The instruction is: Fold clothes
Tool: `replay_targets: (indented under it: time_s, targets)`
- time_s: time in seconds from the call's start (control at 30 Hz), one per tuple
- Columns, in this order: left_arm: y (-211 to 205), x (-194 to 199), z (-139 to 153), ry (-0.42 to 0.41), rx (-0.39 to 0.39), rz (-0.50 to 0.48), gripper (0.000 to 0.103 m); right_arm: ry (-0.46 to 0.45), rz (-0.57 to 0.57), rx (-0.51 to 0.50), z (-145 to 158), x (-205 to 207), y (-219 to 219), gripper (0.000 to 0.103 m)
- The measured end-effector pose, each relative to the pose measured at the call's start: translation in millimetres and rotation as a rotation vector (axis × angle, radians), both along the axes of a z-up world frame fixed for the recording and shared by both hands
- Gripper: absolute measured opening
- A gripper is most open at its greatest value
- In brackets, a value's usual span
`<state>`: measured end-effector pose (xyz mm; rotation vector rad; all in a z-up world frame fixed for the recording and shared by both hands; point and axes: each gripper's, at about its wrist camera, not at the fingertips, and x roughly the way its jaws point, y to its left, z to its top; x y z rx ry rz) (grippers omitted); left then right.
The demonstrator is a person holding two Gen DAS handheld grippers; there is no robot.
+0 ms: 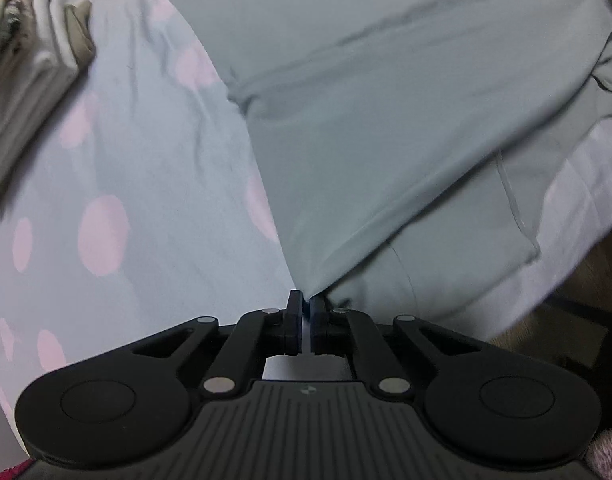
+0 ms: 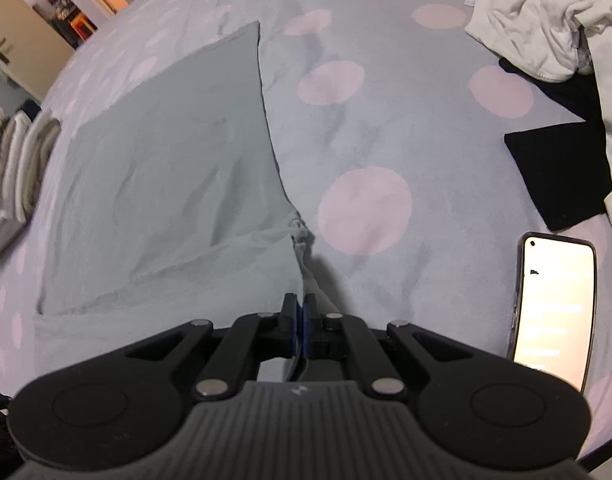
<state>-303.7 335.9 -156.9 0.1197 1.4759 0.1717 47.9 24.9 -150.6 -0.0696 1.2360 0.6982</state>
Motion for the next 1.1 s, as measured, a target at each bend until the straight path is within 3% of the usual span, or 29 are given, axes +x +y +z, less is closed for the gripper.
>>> replay_targets:
  time_s: [0.13,0.3,0.4,0.5,0.73,0.9,0.93,1.07,1.1]
  targets:
    - [6.9,-6.7,-1.7,0.026,-0.021,0.034,0.002,0.001,0.002,-0.012,-3.8,-0.5,0.2,0.004]
    - [32.8,-8.4,30.7,-0.146,-0.162,0.166,0.01,0.002,0.005,-0.004,-0.6,-1.9,-0.5,0.004]
    - [47.1,1.0,51.5,-0.265,-0.183,0.239,0.014,-0.002,0.011,0.0,2.1,-2.9,0.5,0.004]
    - [60.0,17.9,59.1,-0.331,-0.185,0.308,0.015,-0.009,0.017,0.0,3.9,-2.7,2.6,0.004]
    - [97.2,61.1,31.1,-0.381,-0.203,0.517,0.022,-0.028,0.046,-0.008,3.0,-3.8,5.0,0.004]
    - [108.8,66.4,3.2,-0.391,-0.273,0.629,0.022,-0.032,0.063,-0.001,1.9,-3.7,5.2,0.004]
    - [108.3,67.3,0.5,-0.397,-0.266,0.632,0.021,-0.033,0.068,-0.005,1.4,-4.2,5.4,0.004]
    - [102.7,66.7,0.6,-0.422,-0.237,0.618,0.0,-0.038,0.081,-0.021,-1.8,-5.9,6.2,0.004]
    - [102.3,66.2,2.2,-0.429,-0.227,0.617,0.0,-0.042,0.084,-0.02,-0.9,-6.4,5.6,0.004]
